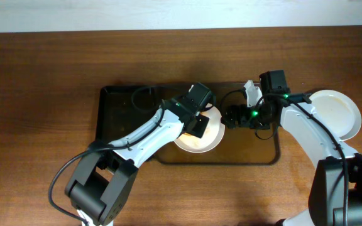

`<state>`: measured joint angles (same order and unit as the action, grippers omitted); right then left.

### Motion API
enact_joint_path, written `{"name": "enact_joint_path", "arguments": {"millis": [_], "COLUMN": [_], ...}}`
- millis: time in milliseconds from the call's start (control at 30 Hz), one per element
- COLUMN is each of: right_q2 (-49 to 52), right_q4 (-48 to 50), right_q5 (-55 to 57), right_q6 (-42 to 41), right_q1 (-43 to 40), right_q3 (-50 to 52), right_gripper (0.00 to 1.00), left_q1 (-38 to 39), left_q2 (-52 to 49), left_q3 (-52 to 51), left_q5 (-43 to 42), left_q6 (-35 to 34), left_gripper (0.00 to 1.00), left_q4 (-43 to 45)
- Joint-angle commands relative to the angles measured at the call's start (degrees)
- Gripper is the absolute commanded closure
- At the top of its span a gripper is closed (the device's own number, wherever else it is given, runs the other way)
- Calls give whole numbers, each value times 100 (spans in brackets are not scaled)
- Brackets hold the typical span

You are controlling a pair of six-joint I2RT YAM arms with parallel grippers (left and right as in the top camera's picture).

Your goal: Clean dirty plates on tray and stack at the side

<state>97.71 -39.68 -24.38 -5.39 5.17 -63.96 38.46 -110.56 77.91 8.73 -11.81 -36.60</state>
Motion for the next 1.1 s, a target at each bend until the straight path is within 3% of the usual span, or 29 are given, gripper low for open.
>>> {"name": "enact_joint_path", "arguments": {"millis": [0, 33, 67, 100, 133, 200, 233, 267, 300, 400, 500, 667, 733, 800, 833, 867, 900, 1067], "right_q2": [7, 7, 7, 7, 7, 7, 7, 7, 7, 7, 7, 7, 7, 15, 17, 17, 17, 17], "right_q4": [2, 2, 2, 2, 2, 2, 2, 2, 2, 2, -131, -304, -297, -258, -254, -254, -251, 210], "right_q5": [-48, -48, -48, -48, -48, -48, -48, -48, -48, -48, -103, -90, -90, -87, -87, -85, -66, -48], "right_q6": [50, 50, 50, 50, 50, 50, 50, 50, 50, 50, 48, 48, 48, 48, 48, 48, 48, -278], "right_q1": [-33, -33, -33, -33, -33, -33, -33, -33, -33, -33, -33, -37, -31, -31, -31, -31, -31, 101], "right_q3": [-94, -94, -92, -94, -94, -94, -92, -92, -94, -92, -94, -92, -87, -81, -81, -50, -9, 267], "right_gripper": [2, 2, 2, 2, 2, 2, 2, 2, 2, 2, 2, 2, 2, 2, 2, 2, 2, 10], "left_q1": [-4, -4, -4, -4, -4, -4, -4, -11, -24, -177, -313, -302, -302, -302, -302, -302, -302, -350], "left_q2": [-367, -435, -463, -472, -472, -470, -437, -398, -315, 155, 210, -354, -702, -817, -817, -817, -817, -341], "left_q3": [-278, -278, -278, -278, -278, -264, -179, -105, 28, 741, 778, 258, 249, 247, 247, 249, 249, 662], "left_q5": [-103, -103, -103, -101, -101, -101, -98, -101, -98, -107, -603, -599, -601, -599, -599, -601, -599, -616], "left_q6": [57, 57, 57, 57, 57, 59, 61, 59, 59, 57, 61, 59, 59, 61, 61, 61, 59, 59], "left_gripper": [41, 67, 100, 100, 80, 92, 47, 18, 5, 5, 3, 31, 25, 30, 44, 83, 100, 100], "left_q4": [251, 271, 275, 275, 289, 291, 267, 254, 164, -352, -529, -173, -35, 57, 85, 173, 212, -79]}}
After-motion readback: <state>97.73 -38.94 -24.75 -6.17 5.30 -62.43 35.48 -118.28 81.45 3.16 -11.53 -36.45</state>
